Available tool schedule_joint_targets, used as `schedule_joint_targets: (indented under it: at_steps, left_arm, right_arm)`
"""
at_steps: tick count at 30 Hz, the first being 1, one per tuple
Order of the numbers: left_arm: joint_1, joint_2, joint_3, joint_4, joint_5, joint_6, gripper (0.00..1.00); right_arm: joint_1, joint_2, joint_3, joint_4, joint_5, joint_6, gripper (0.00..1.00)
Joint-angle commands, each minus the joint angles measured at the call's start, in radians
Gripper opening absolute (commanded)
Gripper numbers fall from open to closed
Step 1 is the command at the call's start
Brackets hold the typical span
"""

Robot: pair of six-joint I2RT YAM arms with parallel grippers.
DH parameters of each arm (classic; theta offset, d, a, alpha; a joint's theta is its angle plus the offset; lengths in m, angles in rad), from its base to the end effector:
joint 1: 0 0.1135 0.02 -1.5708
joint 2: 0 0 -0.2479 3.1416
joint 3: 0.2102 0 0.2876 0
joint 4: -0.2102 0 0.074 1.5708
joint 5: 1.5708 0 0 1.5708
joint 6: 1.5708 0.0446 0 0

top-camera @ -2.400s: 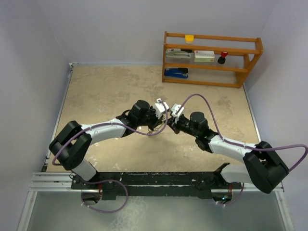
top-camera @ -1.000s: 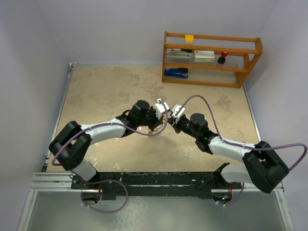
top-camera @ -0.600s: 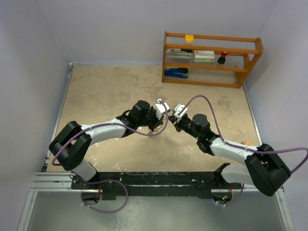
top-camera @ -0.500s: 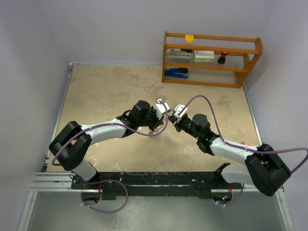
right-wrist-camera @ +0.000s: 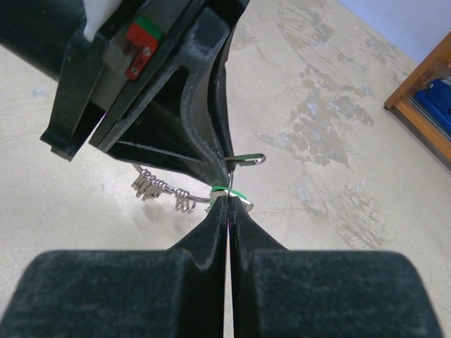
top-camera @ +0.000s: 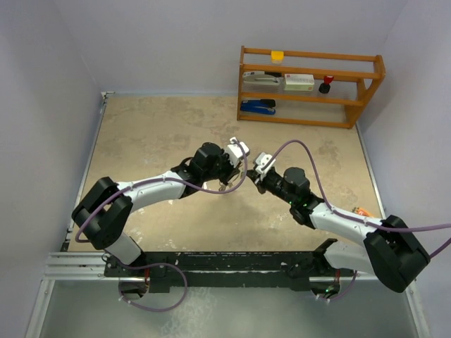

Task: Put the keys on the keyring
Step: Insert the key onto the keyring.

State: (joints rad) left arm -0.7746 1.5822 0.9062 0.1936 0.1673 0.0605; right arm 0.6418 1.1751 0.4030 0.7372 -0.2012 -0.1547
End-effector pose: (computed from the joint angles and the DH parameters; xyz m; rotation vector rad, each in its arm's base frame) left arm 0.2695 -0.2741 0.1775 0.9490 1.8764 -0.6092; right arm 0.2233 0.1780 0.1849 -0.7756 1.4353 0.5372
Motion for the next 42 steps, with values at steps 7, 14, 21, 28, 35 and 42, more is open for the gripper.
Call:
schedule_joint_targets:
  at_steps: [7, 14, 21, 28, 35, 42]
  left_arm:
    - [-0.003, 0.004, 0.068, 0.023, -0.016, -0.033, 0.0]
    - [-0.005, 0.006, 0.07, 0.02, -0.015, -0.04, 0.0]
    - [-0.009, 0.006, 0.062, 0.024, -0.018, -0.047, 0.0]
    - [-0.012, 0.007, 0.053, 0.02, -0.02, -0.054, 0.0]
    - [-0.013, 0.001, 0.034, 0.016, -0.022, -0.06, 0.0]
    - [-0.017, 0.005, 0.031, 0.012, -0.02, -0.066, 0.0]
  right_arm:
    - [0.01, 0.01, 0.032, -0.011, -0.033, -0.036, 0.0]
    - [0.014, 0.024, 0.049, -0.012, -0.026, -0.044, 0.0]
    - [0.021, 0.03, 0.054, 0.01, 0.004, -0.045, 0.0]
    - [0.024, 0.038, 0.064, 0.014, 0.026, -0.047, 0.0]
    - [0.025, 0.036, 0.062, 0.02, 0.039, -0.051, 0.0]
    - [0.025, 0.043, 0.057, 0.044, 0.039, -0.057, 0.0]
